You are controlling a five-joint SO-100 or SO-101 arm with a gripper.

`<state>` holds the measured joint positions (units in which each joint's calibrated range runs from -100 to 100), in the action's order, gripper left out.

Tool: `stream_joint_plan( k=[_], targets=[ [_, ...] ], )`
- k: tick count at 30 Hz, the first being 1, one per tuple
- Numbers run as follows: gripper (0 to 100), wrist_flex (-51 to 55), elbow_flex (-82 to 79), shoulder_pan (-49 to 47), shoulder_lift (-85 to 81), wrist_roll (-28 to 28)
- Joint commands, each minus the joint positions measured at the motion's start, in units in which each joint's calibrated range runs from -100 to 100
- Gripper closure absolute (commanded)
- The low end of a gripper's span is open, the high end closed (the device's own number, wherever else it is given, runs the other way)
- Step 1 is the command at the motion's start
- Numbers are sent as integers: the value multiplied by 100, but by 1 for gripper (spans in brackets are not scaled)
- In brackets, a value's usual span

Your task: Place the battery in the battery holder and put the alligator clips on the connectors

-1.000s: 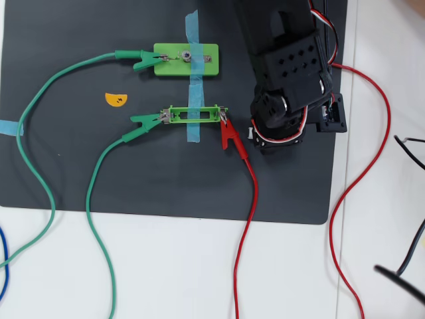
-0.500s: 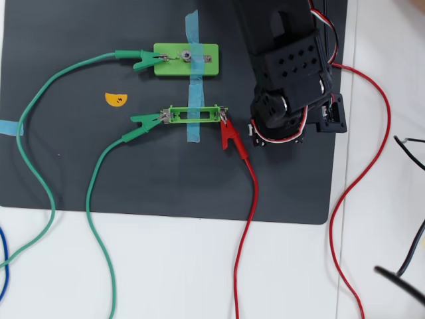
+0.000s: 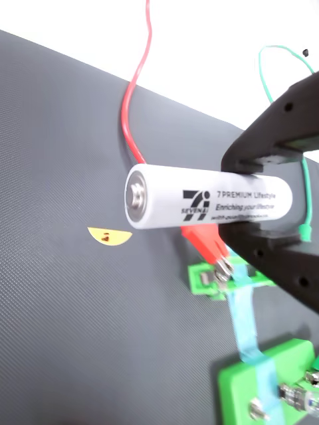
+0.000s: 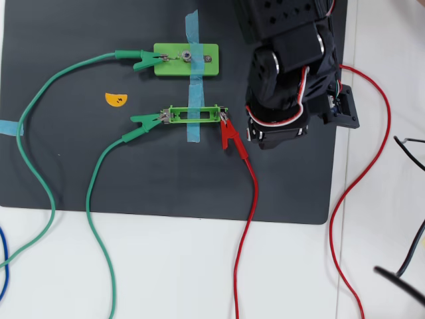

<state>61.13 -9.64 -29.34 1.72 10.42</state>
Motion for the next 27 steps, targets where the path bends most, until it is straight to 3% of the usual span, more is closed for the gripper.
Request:
stream_joint_plan(
  k=[1, 11, 27],
  targets=[
    [99, -32, -211, 163, -908, -190],
    [99, -93, -1211, 1394, -1606, -330],
    [99, -110, -1992, 1929, -1657, -440]
  ],
)
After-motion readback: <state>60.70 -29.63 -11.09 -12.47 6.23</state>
